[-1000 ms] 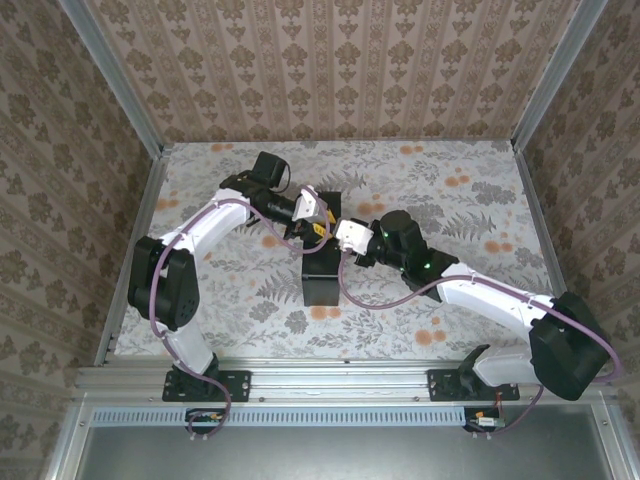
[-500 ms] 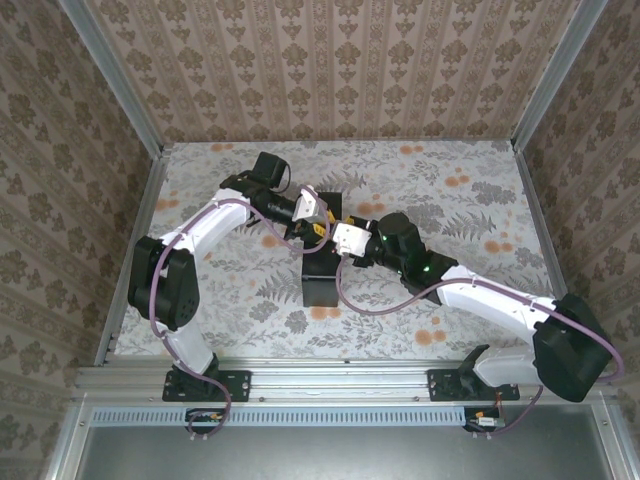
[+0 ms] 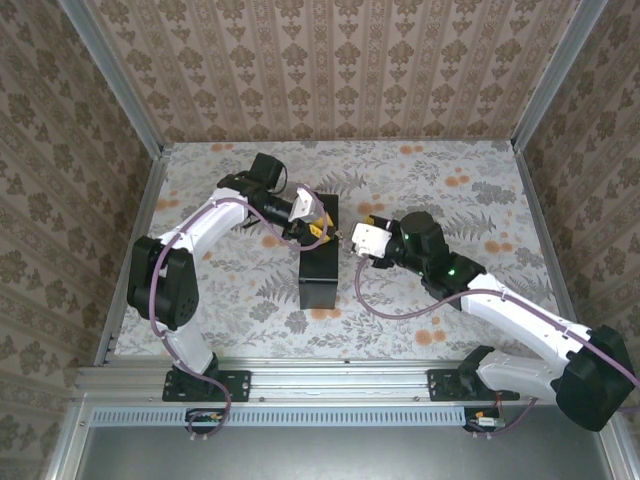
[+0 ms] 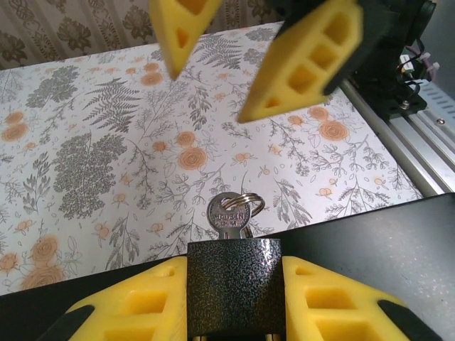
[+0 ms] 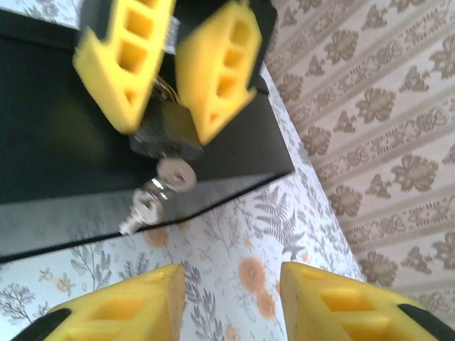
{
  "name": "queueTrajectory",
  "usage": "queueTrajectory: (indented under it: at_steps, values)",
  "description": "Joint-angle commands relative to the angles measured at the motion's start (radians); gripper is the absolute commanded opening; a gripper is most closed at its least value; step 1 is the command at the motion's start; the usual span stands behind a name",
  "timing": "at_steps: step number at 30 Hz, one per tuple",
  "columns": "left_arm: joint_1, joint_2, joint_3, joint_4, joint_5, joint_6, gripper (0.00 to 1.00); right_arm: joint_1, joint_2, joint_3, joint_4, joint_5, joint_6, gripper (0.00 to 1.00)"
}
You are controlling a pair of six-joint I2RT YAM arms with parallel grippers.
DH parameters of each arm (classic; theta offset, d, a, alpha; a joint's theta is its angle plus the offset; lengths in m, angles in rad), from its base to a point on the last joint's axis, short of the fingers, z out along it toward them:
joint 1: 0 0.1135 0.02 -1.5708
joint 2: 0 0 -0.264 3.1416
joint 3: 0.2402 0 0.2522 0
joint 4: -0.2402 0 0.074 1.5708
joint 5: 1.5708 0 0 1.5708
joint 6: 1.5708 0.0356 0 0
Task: Unlock the padlock with the key
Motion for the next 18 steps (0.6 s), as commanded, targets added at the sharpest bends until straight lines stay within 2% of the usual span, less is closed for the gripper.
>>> queueTrajectory:
  at_steps: [1, 7, 18]
  values:
    - [0.003, -0.004, 0.046, -0.035, 0.113, 0.04, 0.09, -0.017, 0.04, 0.01, 0.037, -0.013, -0.003, 0.37]
    - [0.003, -0.006, 0.044, -0.042, 0.135, 0.047, 0.09, -0.01, 0.138, 0.047, 0.141, -0.061, -0.011, 0.31]
    - [0.003, 0.003, 0.05, -0.051, 0.138, 0.052, 0.09, 0.008, 0.125, 0.074, 0.134, -0.113, 0.013, 0.27]
